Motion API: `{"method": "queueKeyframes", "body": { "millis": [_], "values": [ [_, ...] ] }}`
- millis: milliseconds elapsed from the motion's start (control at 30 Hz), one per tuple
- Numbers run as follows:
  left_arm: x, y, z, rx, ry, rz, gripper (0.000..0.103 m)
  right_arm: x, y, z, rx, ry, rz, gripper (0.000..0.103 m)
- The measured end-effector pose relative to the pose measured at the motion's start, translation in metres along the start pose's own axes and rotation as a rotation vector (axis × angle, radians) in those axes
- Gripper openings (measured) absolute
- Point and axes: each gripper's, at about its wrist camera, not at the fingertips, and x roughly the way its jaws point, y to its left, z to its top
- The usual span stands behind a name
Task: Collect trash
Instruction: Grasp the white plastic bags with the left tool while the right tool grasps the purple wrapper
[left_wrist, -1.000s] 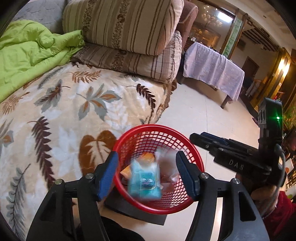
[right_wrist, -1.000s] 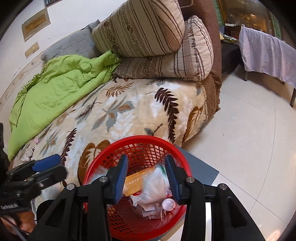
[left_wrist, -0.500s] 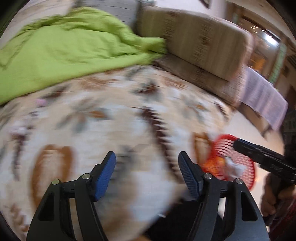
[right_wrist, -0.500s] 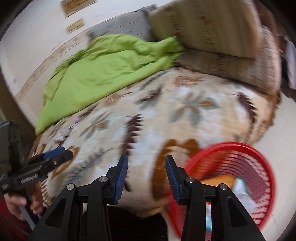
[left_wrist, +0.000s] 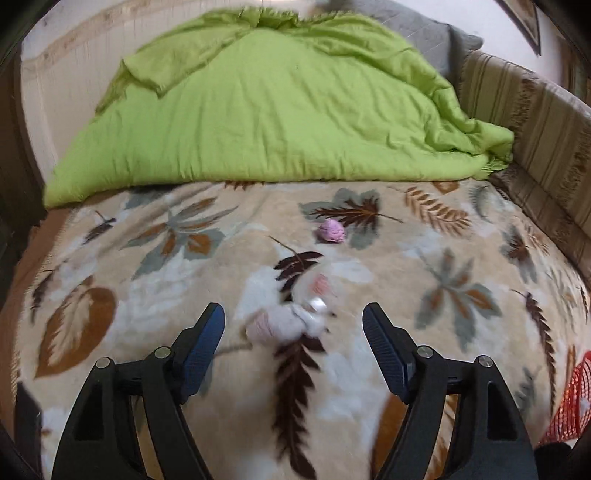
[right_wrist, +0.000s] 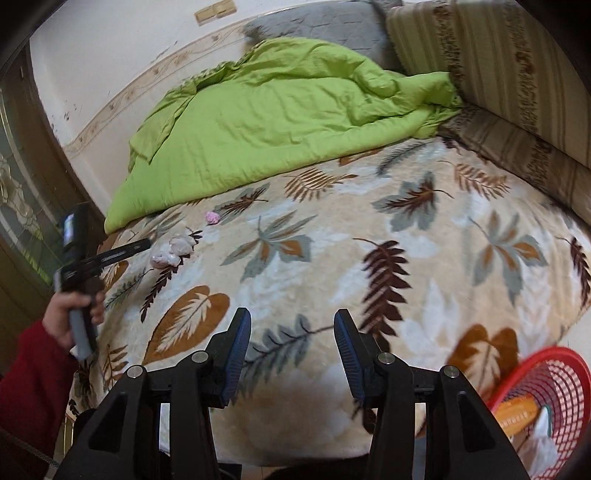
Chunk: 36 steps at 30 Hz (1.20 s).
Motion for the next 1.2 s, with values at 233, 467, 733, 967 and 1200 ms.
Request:
{"method": "queueKeyframes", "body": {
  "millis": [233, 467, 733, 967, 1200],
  "values": [
    [0.069, -0.013, -0.009, 0.044, 0.072, 0.038, 0.076, 0.028, 0.016, 0.024, -0.048, 0.038, 0.01, 0.051],
    [0.039, 0.001, -0.014, -0.107, -0.031, 0.113, 0.054, 0.08, 0.057, 0.062, -0.108, 0.066, 0.081, 0.052],
    [-0.016, 0.001, -0.055, -0.317, -0.104, 0.155, 0.055, 0.209, 0.118, 0.124, -0.097, 0.141, 0.161, 0.051],
    [-0.006, 0.006, -0.055, -0.286, -0.125, 0.2, 0.055, 0.305, 0.152, 0.142, -0.058, 0.218, 0.153, 0.051],
    [0.003, 0.012, -0.052, -0.3, -0.105, 0.178, 0.055, 0.367, 0.17, 0.151, -0.063, 0.249, 0.093, 0.041]
  ]
}}
